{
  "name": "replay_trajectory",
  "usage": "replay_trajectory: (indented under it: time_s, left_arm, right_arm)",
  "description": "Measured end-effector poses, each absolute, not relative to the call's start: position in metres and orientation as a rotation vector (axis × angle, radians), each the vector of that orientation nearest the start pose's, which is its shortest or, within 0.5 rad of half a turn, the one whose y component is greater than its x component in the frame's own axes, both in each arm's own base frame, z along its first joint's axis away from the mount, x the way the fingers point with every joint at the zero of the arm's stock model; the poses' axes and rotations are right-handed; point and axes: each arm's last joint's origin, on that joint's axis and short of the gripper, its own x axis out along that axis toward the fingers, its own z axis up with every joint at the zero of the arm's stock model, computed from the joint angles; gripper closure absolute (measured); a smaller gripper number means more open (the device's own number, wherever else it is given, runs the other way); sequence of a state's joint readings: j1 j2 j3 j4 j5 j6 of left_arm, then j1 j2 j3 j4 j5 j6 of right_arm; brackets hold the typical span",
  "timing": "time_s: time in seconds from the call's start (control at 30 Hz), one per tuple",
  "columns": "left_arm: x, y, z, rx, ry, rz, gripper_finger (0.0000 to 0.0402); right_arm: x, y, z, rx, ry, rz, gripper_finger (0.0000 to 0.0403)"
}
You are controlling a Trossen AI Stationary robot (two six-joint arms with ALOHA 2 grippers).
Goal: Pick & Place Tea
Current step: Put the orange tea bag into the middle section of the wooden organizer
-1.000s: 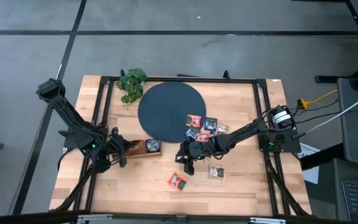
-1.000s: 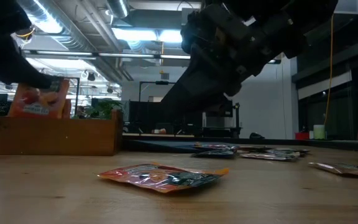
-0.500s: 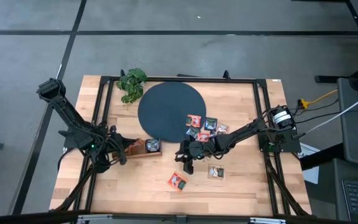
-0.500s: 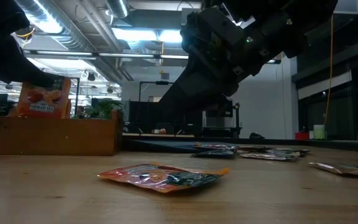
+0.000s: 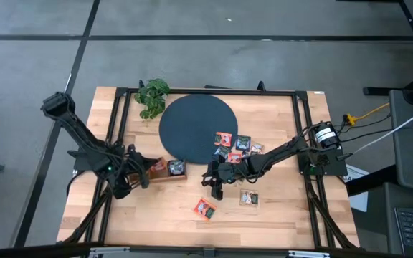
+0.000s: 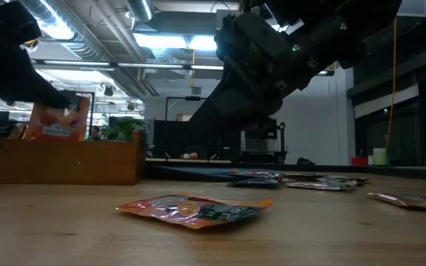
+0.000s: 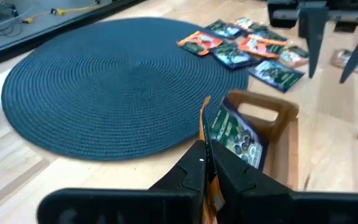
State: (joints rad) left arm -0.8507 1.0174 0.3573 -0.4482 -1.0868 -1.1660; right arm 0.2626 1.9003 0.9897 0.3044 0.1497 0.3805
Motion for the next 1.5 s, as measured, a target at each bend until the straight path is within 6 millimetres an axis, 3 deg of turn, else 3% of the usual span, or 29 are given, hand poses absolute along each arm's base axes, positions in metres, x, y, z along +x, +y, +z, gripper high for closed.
replay_trajectory:
  time_s: [0.27,0.77,1.13,1.5]
  left_arm:
    - [0.121,-0.097,0.146,-0.202,0.427,0.508,0.0387]
    - [0.124,-0.101,0.148,-0.199,0.41,0.481,0.0309]
    - [0.159,-0.12,0.186,-0.187,0.245,0.173,0.0319]
    - [0.2,-0.121,0.173,-0.256,0.345,0.016,0.0345]
  right_arm:
    - [0.37,0.095,0.142,0.245,0.604,-0.005,0.0263]
    - [0.37,0.095,0.142,0.244,0.605,-0.003,0.0263]
    - [0.367,0.096,0.138,0.252,0.654,0.007,0.0263]
    - [0.36,0.114,0.135,0.382,0.735,0.074,0.0263]
